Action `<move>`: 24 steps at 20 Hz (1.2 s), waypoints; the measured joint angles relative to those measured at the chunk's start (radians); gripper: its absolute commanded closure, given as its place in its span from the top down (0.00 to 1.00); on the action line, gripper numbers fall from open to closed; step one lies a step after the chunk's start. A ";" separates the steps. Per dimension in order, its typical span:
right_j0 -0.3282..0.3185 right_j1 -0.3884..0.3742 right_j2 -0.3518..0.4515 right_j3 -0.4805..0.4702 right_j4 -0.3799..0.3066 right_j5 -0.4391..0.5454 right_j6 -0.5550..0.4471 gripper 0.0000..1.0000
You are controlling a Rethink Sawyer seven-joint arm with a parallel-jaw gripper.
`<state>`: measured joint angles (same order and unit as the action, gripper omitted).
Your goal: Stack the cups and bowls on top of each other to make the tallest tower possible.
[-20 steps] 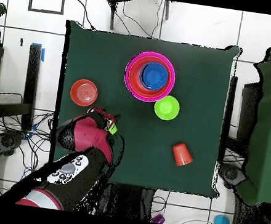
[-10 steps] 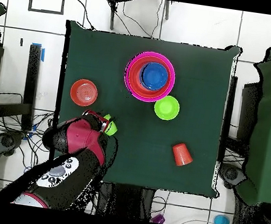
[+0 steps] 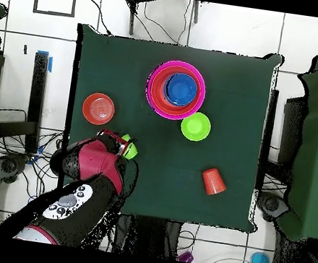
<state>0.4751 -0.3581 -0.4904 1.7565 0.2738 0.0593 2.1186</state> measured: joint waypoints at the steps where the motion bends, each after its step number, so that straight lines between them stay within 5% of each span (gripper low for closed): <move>1: 0.000 0.000 0.000 0.000 0.000 0.000 0.000 1.00; 24: 0.077 0.007 -0.009 0.000 0.065 0.000 0.000 1.00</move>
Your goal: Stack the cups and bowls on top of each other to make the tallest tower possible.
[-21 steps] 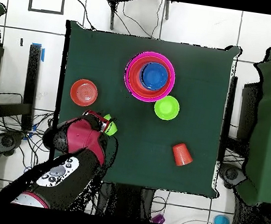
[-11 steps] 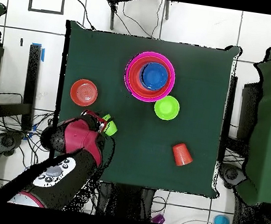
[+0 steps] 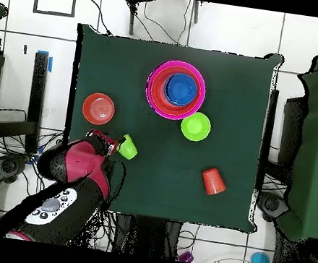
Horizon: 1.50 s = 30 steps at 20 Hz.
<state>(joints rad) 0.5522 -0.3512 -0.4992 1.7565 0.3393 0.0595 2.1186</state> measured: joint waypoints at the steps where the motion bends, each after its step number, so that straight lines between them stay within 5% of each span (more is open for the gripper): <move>1: 0.004 -0.001 -0.002 0.000 0.003 0.000 0.000 1.00; 30: 0.010 -0.005 -0.070 0.000 0.013 0.044 0.000 1.00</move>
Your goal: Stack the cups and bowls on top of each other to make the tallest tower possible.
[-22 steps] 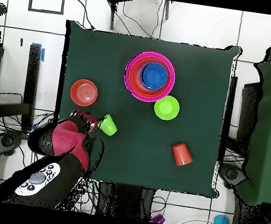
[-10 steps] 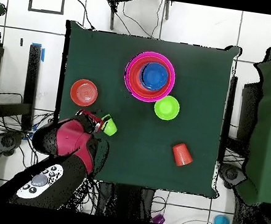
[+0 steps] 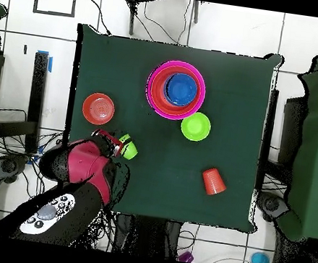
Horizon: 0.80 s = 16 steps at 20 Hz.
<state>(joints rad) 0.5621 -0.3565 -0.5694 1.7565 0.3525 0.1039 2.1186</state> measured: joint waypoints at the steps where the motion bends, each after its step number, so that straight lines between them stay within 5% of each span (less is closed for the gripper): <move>1: -0.003 0.001 0.000 0.000 0.000 0.000 0.000 1.00; 16: -0.169 0.003 0.115 0.000 -0.048 -0.085 0.000 1.00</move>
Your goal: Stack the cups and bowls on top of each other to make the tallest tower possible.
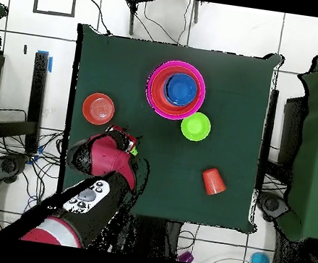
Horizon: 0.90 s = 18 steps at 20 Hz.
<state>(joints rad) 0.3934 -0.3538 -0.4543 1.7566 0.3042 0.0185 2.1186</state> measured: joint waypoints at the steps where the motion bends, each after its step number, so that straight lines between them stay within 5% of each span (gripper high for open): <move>1: -0.008 0.000 0.007 0.000 -0.007 -0.009 0.000 1.00; 11: -0.117 0.000 0.119 0.002 -0.109 -0.105 0.000 1.00; 18: -0.067 0.001 0.102 0.002 -0.106 -0.105 0.000 1.00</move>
<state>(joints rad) 0.3261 -0.3526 -0.3522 1.7582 0.1984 -0.0866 2.1186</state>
